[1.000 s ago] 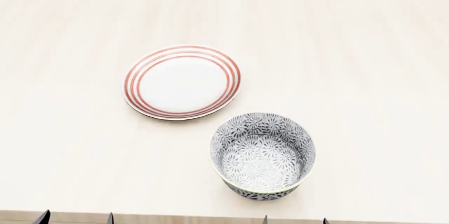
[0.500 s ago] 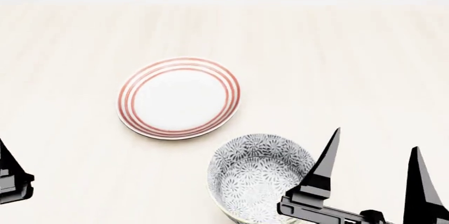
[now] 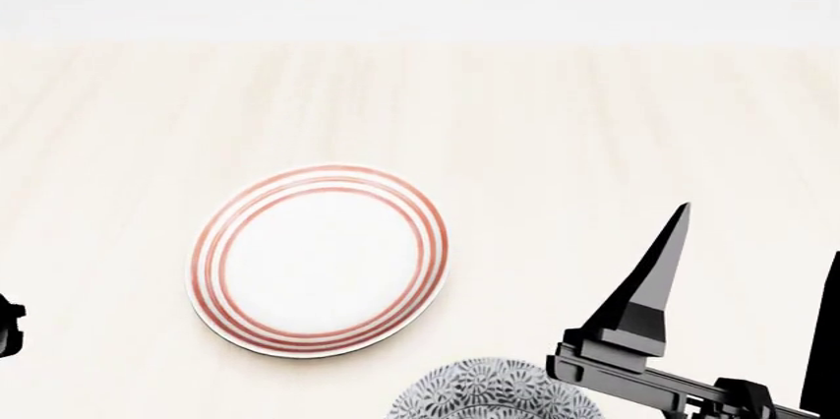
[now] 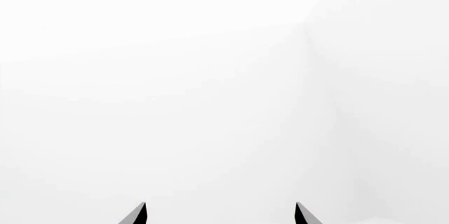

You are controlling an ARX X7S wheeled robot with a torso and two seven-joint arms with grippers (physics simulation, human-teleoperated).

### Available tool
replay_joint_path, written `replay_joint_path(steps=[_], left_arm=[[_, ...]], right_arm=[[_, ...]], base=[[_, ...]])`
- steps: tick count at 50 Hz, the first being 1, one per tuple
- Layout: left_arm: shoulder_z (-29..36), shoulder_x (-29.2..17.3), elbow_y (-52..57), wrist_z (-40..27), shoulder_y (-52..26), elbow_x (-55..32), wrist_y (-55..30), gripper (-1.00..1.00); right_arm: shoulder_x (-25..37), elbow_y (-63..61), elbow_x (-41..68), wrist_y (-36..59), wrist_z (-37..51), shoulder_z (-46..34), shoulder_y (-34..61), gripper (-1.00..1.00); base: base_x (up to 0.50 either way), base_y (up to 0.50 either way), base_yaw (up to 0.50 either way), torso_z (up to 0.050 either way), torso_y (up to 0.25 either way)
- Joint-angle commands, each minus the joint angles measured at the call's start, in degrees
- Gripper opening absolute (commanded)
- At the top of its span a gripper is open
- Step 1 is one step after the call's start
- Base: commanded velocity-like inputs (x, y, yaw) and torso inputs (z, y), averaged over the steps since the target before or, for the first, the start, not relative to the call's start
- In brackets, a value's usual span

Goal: Put the bowl on the plate.

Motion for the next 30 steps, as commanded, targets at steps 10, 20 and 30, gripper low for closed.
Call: replay_joint_path(steps=[10, 20, 30], left_arm=[[12.79, 3.7, -4.7, 10.45, -8.55, -14.52, -37.25, 1.0], [14.9, 8.03, -10.93, 14.12, -16.01, -27.08, -53.33, 1.0], [14.64, 8.22, -14.58, 6.49, -19.52, -44.05, -61.77, 1.0]], right_arm=[[1.25, -3.32, -0.98, 0.62, 0.58, -0.7, -0.41, 1.0], [1.98, -3.72, -0.45, 0.68, 0.87, -1.26, -0.56, 1.0], [2.54, -3.92, -0.17, 0.69, 1.4, -1.52, -0.5, 1.0]], base=[[0.0, 0.0, 0.0, 0.0, 0.0], [0.0, 0.0, 0.0, 0.0, 0.0], [0.0, 0.0, 0.0, 0.0, 0.0]])
